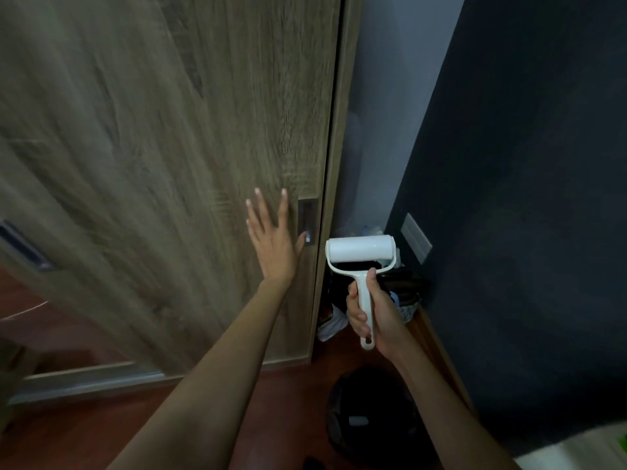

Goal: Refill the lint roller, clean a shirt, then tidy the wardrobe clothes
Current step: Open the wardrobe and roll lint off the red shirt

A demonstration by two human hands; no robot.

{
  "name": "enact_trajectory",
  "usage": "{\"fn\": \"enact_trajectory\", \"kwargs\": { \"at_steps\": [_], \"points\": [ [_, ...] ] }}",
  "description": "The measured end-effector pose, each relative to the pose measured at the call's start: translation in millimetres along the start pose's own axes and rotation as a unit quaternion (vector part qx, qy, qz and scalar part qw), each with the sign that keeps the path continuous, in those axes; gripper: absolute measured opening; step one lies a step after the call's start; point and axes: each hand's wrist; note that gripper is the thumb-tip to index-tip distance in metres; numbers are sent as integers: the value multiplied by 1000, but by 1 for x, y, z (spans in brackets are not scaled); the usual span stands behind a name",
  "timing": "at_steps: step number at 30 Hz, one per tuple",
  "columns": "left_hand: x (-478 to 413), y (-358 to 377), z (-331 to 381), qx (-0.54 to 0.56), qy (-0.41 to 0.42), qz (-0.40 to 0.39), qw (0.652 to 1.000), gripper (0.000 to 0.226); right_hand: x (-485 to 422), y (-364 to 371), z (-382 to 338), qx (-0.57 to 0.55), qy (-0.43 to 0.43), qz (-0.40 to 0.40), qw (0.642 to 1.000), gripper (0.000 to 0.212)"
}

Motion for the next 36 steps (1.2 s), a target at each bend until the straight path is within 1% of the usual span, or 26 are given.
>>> {"fn": "enact_trajectory", "kwargs": {
  "at_steps": [4,6,14,19,22,25,29,36],
  "points": [
    [-21,21,4,-38,23,16,999,119,-15,-10,-8,-12,-4,1,1000,52],
    [-26,29,5,-38,22,24,999,122,-20,-14,-11,-8,-5,-2,1000,52],
    [-26,44,-19,-62,69,60,994,104,-42,-15,-18,-4,17,-15,1000,53],
    [-27,45,-25,-67,79,71,992,103,-54,-7,-17,7,13,-16,1000,54],
    [-27,42,-37,-67,85,69,992,98,-57,1,-16,13,15,-24,1000,53],
    [-28,34,-54,-69,81,63,992,93,-62,15,-13,20,17,-35,999,53],
    [-29,18,-83,-71,74,52,993,92,-68,39,-5,23,7,-44,999,53],
    [-30,-19,-148,-79,68,55,993,88,-83,97,17,8,7,-69,998,53]
  ]
}}
Point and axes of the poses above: each hand's wrist, its own x-axis away from the middle knuckle, its own y-axis out of the palm, z = x × y, and after that the axes turned 2 degrees about y, right-handed
